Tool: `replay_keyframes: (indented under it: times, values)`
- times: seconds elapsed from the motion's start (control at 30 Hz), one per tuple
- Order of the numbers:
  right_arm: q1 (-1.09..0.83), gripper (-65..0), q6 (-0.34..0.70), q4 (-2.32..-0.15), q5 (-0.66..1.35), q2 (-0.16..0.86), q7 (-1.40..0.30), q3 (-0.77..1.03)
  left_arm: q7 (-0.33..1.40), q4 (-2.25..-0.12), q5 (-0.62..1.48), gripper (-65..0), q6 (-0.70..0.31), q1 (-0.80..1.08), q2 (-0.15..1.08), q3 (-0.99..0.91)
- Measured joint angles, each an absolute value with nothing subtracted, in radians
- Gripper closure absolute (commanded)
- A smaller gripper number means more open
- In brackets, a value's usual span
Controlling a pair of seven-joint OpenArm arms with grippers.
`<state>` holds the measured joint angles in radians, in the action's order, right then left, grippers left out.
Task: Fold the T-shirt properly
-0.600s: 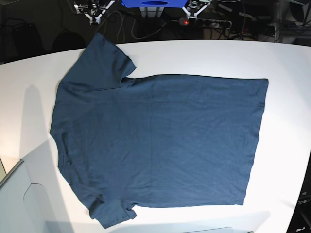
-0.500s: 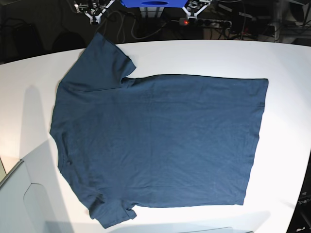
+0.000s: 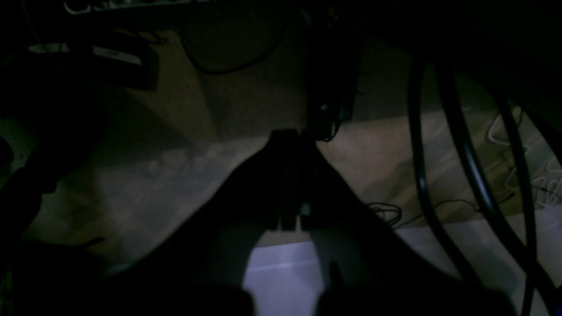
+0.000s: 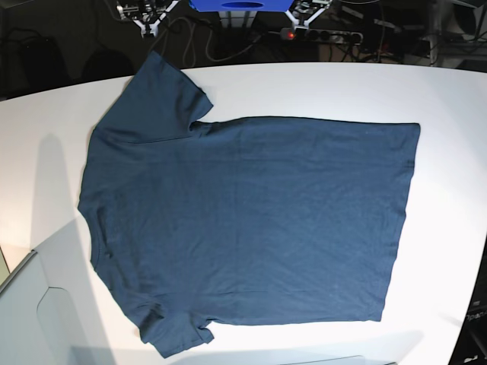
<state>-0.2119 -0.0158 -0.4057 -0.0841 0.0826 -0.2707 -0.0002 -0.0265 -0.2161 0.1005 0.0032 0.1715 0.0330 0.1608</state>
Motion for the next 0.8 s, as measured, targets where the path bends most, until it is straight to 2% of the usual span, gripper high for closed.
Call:
replay_keyframes:
  times: [0.07, 0.17, 0.27, 0.37, 0.4, 0.63, 0.8]
  values:
    - [-0.215, -17.1, -0.016, -0.406, -0.082, 0.083, -0.270, 0.002, -0.027, -0.216, 0.101, 0.0, 0.003, 0.171, 0.033, 0.161]
    - [-0.233, -21.0, -0.016, -0.409, -0.082, 0.083, -0.266, 0.002, -0.027, -0.216, 0.101, 0.0, 0.003, 0.175, 0.033, 0.161]
    - [-0.246, -15.3, -0.015, -0.406, -0.082, 0.083, -0.272, 0.000, -0.031, -0.216, 0.101, 0.0, 0.003, 0.181, 0.033, 0.161]
    - [-0.246, -1.8, -0.015, -0.408, -0.081, 0.082, -0.273, -0.001, -0.030, -0.215, 0.100, 0.0, 0.003, 0.187, 0.033, 0.161]
    - [-0.243, 0.0, -0.016, -0.410, -0.081, 0.082, -0.270, -0.001, -0.030, -0.215, 0.101, 0.0, 0.003, 0.188, 0.033, 0.161]
    - [-0.269, -0.1, -0.016, -0.425, -0.083, 0.083, -0.269, -0.003, -0.033, -0.235, 0.101, 0.0, 0.003, 0.206, 0.033, 0.154]
    - [-0.377, -0.1, -0.016, -0.587, -0.088, 0.087, -0.283, -0.006, -0.022, -0.439, 0.109, 0.0, -0.002, 0.334, 0.059, 0.153]
